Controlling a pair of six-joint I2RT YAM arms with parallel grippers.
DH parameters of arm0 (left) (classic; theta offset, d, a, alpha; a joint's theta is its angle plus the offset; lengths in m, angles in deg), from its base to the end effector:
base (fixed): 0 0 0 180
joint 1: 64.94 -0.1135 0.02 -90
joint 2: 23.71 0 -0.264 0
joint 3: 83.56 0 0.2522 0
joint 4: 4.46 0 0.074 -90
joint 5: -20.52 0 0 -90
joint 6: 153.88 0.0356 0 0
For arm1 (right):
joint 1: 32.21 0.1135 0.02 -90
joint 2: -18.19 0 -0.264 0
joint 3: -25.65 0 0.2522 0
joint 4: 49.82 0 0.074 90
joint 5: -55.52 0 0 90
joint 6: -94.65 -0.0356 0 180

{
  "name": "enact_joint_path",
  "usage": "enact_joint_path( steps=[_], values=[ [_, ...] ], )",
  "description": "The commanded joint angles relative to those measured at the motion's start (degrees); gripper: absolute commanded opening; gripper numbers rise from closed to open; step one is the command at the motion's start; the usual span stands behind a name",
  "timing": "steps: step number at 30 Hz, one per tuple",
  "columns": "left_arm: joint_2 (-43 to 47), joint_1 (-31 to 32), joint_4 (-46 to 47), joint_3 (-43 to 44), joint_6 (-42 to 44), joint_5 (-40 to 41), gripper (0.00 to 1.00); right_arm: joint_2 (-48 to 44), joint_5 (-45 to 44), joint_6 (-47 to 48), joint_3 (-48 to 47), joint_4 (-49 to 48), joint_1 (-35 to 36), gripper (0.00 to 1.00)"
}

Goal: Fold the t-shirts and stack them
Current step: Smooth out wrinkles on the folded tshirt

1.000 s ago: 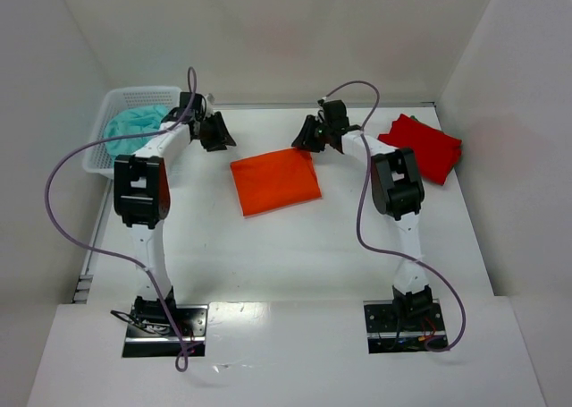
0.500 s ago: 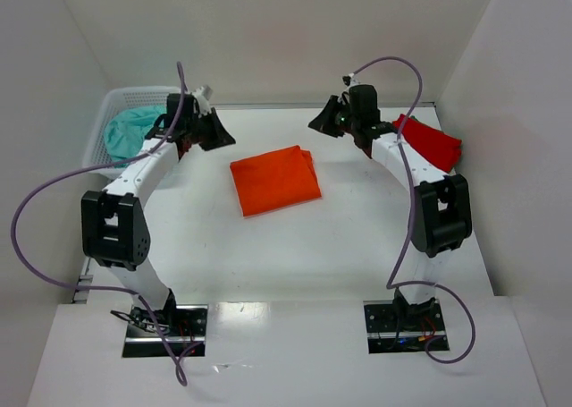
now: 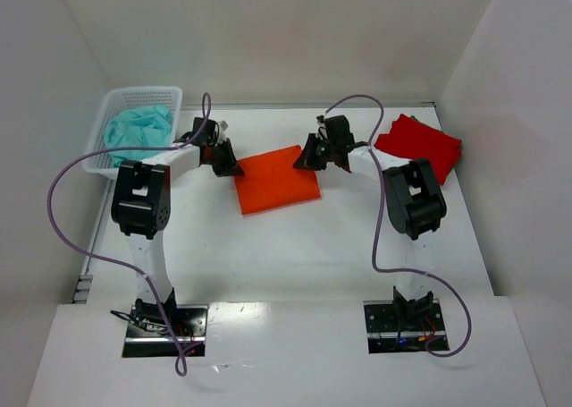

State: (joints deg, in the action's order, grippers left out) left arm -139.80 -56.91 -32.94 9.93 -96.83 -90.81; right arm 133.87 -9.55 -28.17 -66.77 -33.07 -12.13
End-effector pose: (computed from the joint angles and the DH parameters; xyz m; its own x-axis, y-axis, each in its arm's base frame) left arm 0.4302 -0.0738 0.1703 -0.8403 -0.3931 -0.3733 -0.1200 0.8063 -0.5792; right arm 0.4152 0.1677 0.1835 -0.8405 0.2160 -0.4968 -0.1892 0.7422 0.6429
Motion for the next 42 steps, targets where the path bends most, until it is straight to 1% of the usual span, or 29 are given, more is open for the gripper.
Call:
enact_joint_path(
  steps=[1, 4, 9, 13, 14, 15, 16, 17, 18, 19, 22, 23, 25, 26, 30, 31, 33, 34, 37, 42],
  values=[
    [-3.6, -0.2, 2.7, 6.5, -0.3, 0.5, 0.00, 3.7, 0.9, 0.1, -5.4, -1.9, 0.2, 0.08],
    [-6.9, -0.5, 2.1, 10.1, -0.3, 0.5, 0.00, 7.1, 0.9, 0.6, -7.3, -0.7, 0.2, 0.08],
    [-10.1, -2.1, 1.5, 12.2, -0.3, 0.5, 0.02, 10.6, -0.3, 1.4, -9.6, 1.0, 0.2, 0.08],
    [-10.8, -2.4, 0.3, 14.3, 1.1, 0.0, 0.09, 10.7, -0.5, 1.4, -10.1, 1.7, -0.4, 0.08],
    [-10.8, -2.4, 0.3, 14.5, 1.5, -0.2, 0.12, 10.0, -0.8, 1.4, -10.1, 2.2, -0.6, 0.08],
    [-10.4, -2.4, 0.3, 14.9, 1.6, -0.7, 0.18, 9.1, -1.2, 1.4, -10.1, 2.5, -1.0, 0.08],
    [-8.9, -2.4, 0.3, 15.1, 2.2, -0.9, 0.23, 7.2, -2.5, 1.4, -10.1, 2.7, -1.0, 0.10],
    [-8.0, -2.4, 0.3, 15.4, 2.7, -1.3, 0.27, 5.9, -3.4, 1.4, -10.1, 3.4, -1.0, 0.15],
    [-6.9, -2.4, 0.3, 15.5, 2.9, -1.3, 0.33, 4.5, -4.4, 1.6, -10.1, 4.0, -1.0, 0.19],
    [-5.2, -2.4, 0.3, 15.5, 3.5, -1.3, 0.41, 2.6, -5.6, 2.2, -10.1, 4.1, -1.0, 0.23],
    [-1.5, -2.4, -0.3, 15.3, 4.6, -1.3, 0.54, -4.0, -7.8, 2.7, -8.7, 5.3, -1.0, 0.42],
    [-0.5, -2.4, -0.3, 14.4, 4.6, -1.4, 0.56, -6.9, -8.4, 2.7, -7.7, 5.4, -1.0, 0.50],
    [2.9, -2.4, -0.3, 12.8, 4.6, -2.7, 0.61, -10.0, -9.8, 2.7, -5.4, 6.0, -1.0, 0.54],
    [4.2, -2.4, -0.3, 11.9, 4.6, -2.8, 0.64, -12.3, -10.4, 2.7, -4.2, 6.5, -1.0, 0.59],
    [10.1, -2.4, -0.3, 7.1, 4.6, -3.3, 0.68, -15.0, -11.0, 3.7, 1.7, 7.6, -1.0, 0.68],
    [12.2, -2.4, -0.3, 5.1, 4.6, -3.3, 0.70, -15.0, -11.7, 3.7, 2.9, 7.6, -1.0, 0.73],
    [15.5, -2.4, -0.3, 3.0, 4.6, -3.8, 0.71, -15.6, -12.4, 3.7, 6.4, 6.7, -1.0, 0.85],
    [16.4, -2.4, -0.3, 1.2, 4.6, -3.8, 0.71, -15.6, -12.4, 3.7, 8.2, 6.7, -1.0, 0.87],
    [19.6, -2.4, -1.4, -0.7, 5.2, -4.6, 0.73, -14.8, -12.4, 4.2, 9.6, 5.4, -1.0, 0.96],
    [22.7, -2.4, -3.3, -2.9, 5.2, -4.6, 0.73, -11.2, -13.6, 6.1, 7.6, 6.4, -1.0, 0.96]
  ],
)
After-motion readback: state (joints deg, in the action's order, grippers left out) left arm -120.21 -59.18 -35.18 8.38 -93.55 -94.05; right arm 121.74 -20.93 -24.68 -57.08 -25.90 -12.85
